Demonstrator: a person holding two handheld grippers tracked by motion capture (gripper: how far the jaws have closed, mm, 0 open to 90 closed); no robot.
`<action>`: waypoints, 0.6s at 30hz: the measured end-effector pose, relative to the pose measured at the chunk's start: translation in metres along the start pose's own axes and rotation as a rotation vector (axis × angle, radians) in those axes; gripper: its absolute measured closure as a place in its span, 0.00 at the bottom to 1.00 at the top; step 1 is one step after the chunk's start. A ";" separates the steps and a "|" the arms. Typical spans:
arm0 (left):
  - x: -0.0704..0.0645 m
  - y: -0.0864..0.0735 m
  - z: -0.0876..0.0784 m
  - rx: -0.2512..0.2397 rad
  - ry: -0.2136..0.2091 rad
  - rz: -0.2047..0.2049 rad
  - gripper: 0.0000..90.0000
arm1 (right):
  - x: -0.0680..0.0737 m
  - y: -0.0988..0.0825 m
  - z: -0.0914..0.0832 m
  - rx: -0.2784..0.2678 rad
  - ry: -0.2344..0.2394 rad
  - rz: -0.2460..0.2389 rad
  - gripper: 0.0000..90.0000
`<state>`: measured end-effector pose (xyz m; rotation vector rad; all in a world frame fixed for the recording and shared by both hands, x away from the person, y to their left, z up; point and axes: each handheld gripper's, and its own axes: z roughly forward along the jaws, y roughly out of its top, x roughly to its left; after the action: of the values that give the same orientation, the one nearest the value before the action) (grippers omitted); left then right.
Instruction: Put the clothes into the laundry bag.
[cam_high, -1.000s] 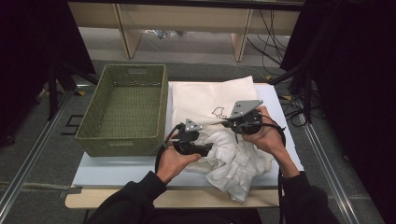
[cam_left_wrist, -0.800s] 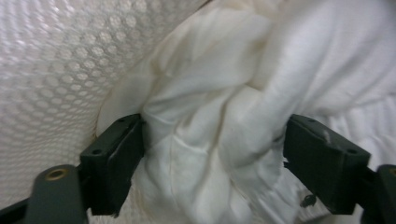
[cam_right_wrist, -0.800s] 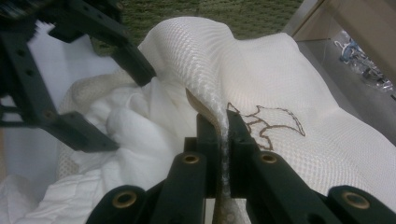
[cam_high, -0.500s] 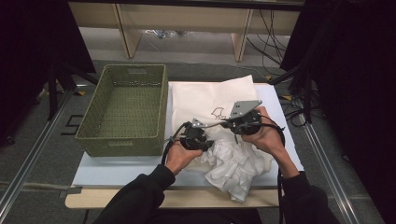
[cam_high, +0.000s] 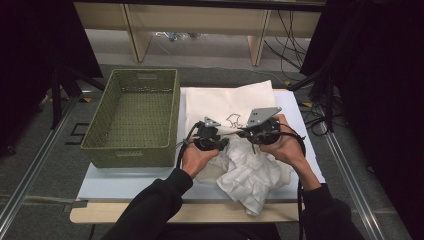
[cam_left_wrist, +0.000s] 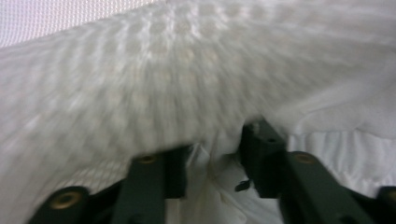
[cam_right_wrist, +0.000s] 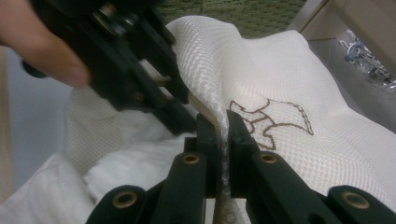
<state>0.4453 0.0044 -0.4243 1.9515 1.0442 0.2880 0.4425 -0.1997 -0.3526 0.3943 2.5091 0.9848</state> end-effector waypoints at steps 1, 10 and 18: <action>-0.001 -0.002 -0.006 0.004 -0.004 -0.008 0.59 | -0.001 -0.001 0.000 -0.004 -0.004 -0.002 0.97; -0.033 -0.028 -0.043 0.045 -0.120 -0.011 0.33 | -0.004 -0.002 0.000 0.001 -0.016 0.016 0.97; -0.060 -0.054 -0.006 0.118 -0.199 0.009 0.28 | -0.005 -0.002 0.000 -0.007 -0.010 0.007 0.97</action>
<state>0.3745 -0.0235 -0.4521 2.0432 0.9406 0.0360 0.4467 -0.2032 -0.3521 0.4048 2.4966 0.9909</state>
